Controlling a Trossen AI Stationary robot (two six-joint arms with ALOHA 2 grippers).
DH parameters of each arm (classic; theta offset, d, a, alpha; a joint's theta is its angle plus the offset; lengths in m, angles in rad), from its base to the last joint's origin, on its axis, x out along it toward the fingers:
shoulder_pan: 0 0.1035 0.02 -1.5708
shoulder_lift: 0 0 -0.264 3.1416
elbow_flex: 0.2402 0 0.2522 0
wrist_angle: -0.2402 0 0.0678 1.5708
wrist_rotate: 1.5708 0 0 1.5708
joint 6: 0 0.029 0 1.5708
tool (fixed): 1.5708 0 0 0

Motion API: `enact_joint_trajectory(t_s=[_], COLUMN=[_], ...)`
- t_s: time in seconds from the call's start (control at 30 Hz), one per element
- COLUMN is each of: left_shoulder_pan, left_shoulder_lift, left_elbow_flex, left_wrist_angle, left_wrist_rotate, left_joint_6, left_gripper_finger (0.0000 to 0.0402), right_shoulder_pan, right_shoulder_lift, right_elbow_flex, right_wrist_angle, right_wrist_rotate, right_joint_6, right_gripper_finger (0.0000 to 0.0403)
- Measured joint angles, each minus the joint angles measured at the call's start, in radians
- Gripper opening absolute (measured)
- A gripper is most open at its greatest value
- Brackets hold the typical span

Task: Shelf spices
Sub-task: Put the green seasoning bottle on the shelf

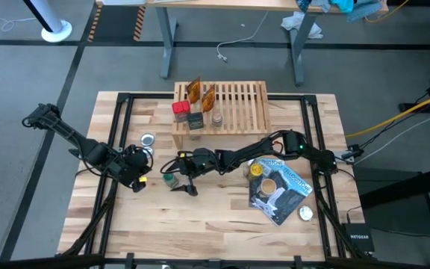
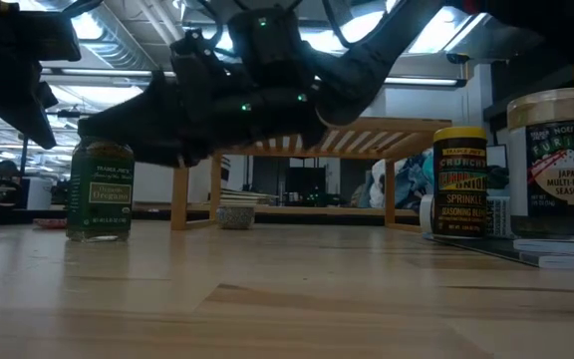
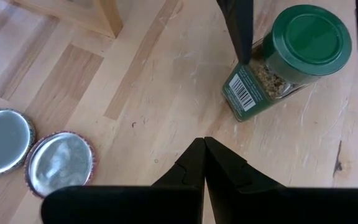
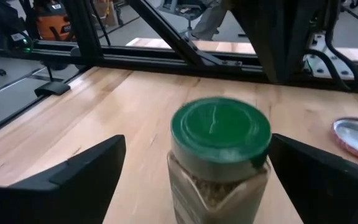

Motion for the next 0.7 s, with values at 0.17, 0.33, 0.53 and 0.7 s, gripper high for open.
enact_joint_trajectory(t_s=[0.17, 0.33, 0.53, 0.7], left_shoulder_pan=[0.000, 0.000, 0.000, 0.000], left_shoulder_lift=[0.000, 0.000, 0.000, 0.000], left_elbow_flex=[0.000, 0.000, 0.000, 0.000], left_wrist_angle=[0.000, -0.001, -0.001, -0.001], left_wrist_rotate=[0.000, 0.000, 0.000, 0.000], left_joint_6=[0.000, 0.000, 0.000, 0.000], left_gripper_finger=[0.0001, 0.0001, 0.0001, 0.0001], right_shoulder_pan=[0.000, 0.000, 0.000, 0.000], right_shoulder_lift=[0.000, 0.001, 0.002, 0.002], right_elbow_flex=[0.004, 0.004, 0.004, 0.004], right_wrist_angle=[-0.007, -0.041, -0.066, -0.081], right_wrist_rotate=[-0.013, -0.022, -0.022, -0.021], right_joint_6=[0.000, 0.000, 0.000, 0.027], right_gripper_finger=[0.0397, 0.0397, 0.0397, 0.0397])
